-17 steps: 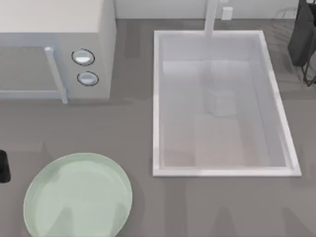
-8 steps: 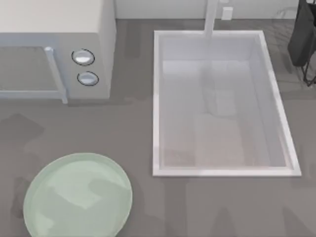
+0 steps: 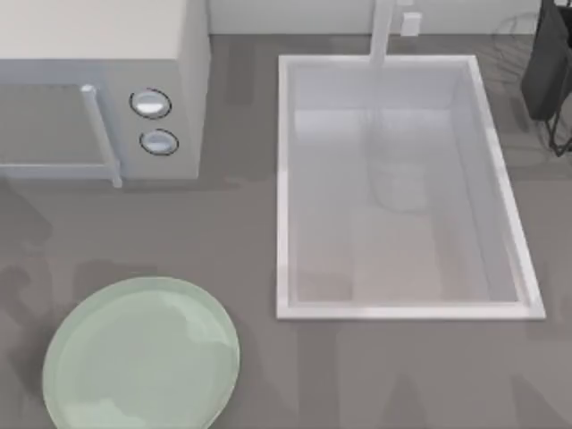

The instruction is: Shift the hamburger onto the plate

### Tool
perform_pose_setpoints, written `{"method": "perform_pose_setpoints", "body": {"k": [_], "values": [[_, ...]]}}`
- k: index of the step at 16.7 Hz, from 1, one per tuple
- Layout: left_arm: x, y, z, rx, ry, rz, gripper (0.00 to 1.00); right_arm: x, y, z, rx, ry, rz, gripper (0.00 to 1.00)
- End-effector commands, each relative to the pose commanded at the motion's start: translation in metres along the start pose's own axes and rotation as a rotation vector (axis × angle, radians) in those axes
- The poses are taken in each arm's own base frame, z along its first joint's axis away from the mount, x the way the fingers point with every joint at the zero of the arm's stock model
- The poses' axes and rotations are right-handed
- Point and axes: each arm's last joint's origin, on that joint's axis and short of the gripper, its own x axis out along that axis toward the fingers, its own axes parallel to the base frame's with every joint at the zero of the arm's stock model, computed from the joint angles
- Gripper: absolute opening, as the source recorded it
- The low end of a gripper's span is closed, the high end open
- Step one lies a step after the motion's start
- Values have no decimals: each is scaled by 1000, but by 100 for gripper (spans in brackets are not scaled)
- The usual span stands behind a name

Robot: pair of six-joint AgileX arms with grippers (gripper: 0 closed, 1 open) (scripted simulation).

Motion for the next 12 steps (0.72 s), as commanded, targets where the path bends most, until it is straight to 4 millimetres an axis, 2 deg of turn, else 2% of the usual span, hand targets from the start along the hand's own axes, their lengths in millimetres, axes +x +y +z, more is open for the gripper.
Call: {"method": "perform_pose_setpoints", "body": {"k": [3,9,12], "values": [[9,13,2,40,29,-58,100,0,0,0,0,0,0,100],[11,13,3,47,31,-62,100,0,0,0,0,0,0,100],[30,14,3,43,33,-66,100,0,0,0,0,0,0,100]]}}
